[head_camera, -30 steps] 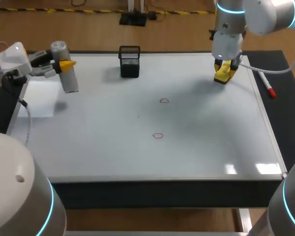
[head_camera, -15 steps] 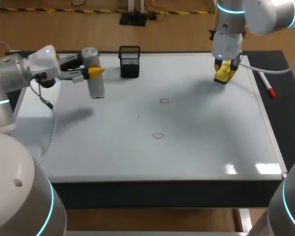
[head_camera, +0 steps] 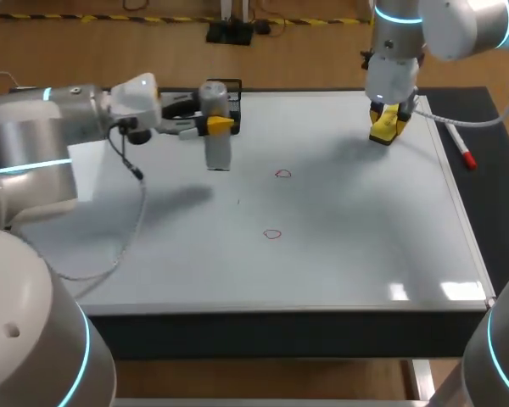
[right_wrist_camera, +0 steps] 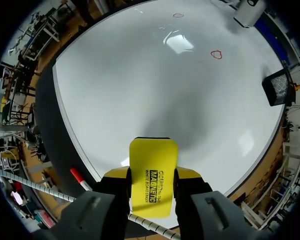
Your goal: Pick up the inspection probe, press it on each red-marked spot on the whiteboard one by one, put down the probe, pick up the eraser, and wipe off all the red marks.
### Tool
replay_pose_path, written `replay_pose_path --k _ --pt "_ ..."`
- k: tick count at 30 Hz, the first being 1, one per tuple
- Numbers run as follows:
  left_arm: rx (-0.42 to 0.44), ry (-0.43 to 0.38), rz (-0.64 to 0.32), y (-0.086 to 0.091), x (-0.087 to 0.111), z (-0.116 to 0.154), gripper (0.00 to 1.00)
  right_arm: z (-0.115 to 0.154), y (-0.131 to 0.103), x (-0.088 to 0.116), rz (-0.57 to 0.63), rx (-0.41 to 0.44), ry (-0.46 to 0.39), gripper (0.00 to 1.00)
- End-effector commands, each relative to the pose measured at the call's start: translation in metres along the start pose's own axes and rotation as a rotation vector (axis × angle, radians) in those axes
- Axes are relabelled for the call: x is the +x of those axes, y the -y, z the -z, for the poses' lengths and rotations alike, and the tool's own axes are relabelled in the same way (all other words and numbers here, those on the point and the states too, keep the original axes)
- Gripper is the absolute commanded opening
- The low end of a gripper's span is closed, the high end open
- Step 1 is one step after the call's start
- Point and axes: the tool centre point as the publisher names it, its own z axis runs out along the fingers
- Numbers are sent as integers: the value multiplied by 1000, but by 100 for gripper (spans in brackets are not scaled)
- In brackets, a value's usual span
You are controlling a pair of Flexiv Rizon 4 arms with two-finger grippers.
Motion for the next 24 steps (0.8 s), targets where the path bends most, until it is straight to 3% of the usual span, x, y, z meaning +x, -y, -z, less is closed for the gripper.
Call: replay_pose_path --k 1,14,24 --pt "1 -34 1 -8 -9 -33 0 1 1 0 1 1 -3 0" --pt "18 -94 1 -19 -6 -96 0 1 1 0 1 1 -3 0" --pt "4 -98 15 -29 2 -117 0 1 1 0 1 1 -3 0"
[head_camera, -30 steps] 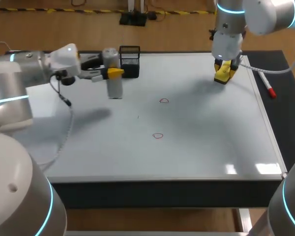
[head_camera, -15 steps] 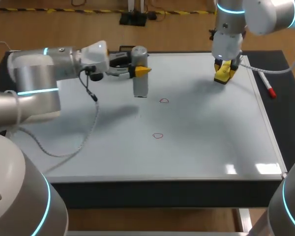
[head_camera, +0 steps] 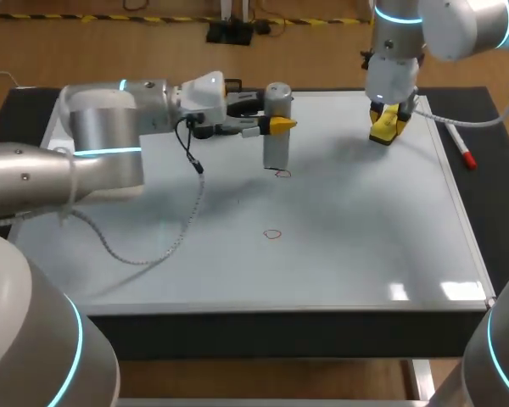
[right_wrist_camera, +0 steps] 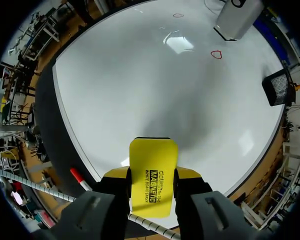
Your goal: Pick up the inspection probe, press it on each red-marked spot on the whiteboard one by one, put down the probe, pick up the eraser, and wipe off all the red marks.
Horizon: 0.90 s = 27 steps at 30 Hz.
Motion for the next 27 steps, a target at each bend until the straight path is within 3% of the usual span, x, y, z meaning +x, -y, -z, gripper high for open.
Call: replay_pose_path --k 1,13,27 --pt "-1 3 3 -5 0 -9 0 1 1 0 1 1 -3 0" --pt "-5 34 36 -30 -10 -6 0 1 1 0 1 1 -3 0" --pt "3 12 37 -38 -16 -10 0 1 1 0 1 1 -3 0"
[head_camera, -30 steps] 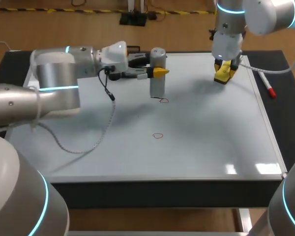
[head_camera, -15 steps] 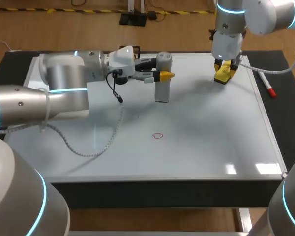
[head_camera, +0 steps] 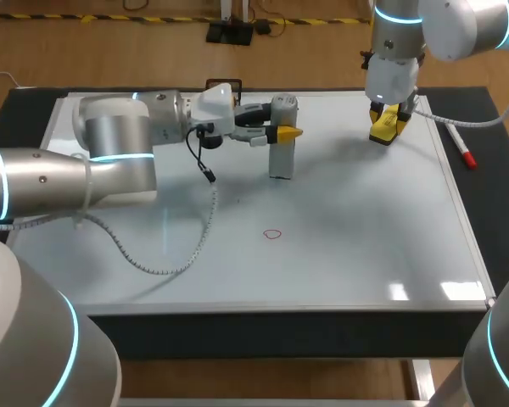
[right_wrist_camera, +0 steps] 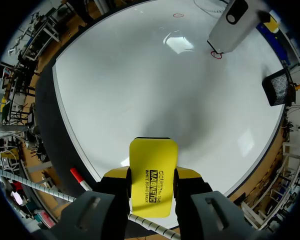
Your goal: Pick up the inspection probe, press it on each red-marked spot on the whiteboard one by one, put down the probe, pick up the eraser, and wipe off all the red marks.
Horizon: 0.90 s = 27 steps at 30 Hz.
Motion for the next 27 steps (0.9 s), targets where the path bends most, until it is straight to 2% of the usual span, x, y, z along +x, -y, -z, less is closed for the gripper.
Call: replay_pose_path --k 1,11,27 --pt "4 -19 3 -6 -5 -3 0 1 1 0 1 1 -4 0" --pt "-5 -28 11 -13 -7 -3 0 1 1 0 1 1 -4 0" --pt "-15 -35 9 -13 -8 -2 0 1 1 0 1 1 -4 0"
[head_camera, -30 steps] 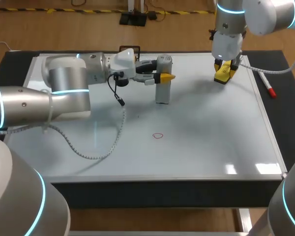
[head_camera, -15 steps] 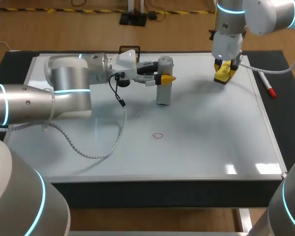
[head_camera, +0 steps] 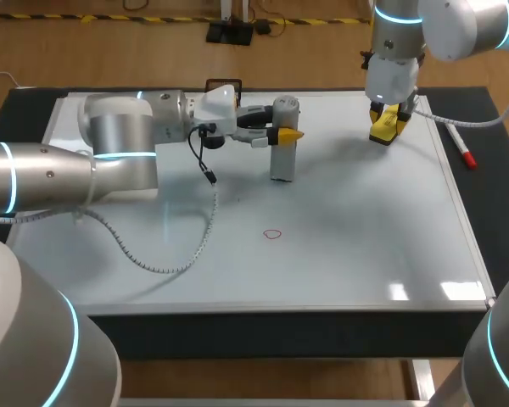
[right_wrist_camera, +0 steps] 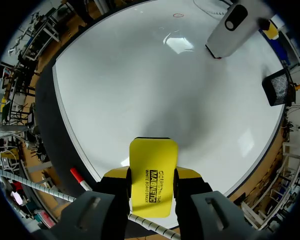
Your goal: Pick up the inspection probe, press it on each red-marked spot on the whiteboard one by one, put down the probe, pick up the eraser, and wipe off all the red marks.
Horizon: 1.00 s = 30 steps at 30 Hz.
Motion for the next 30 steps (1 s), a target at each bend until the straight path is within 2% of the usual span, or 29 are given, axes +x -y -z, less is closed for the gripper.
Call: replay_pose_path --k 1,14,22,30 --pt "-3 -7 1 0 -2 0 0 1 1 0 1 1 -4 0" --pt "-1 -6 -6 5 -2 1 0 1 1 0 1 1 -4 0" --pt "6 -11 -35 33 2 14 0 1 1 0 1 1 -4 0" --pt "8 30 -65 52 2 50 0 1 1 0 1 1 -4 0"
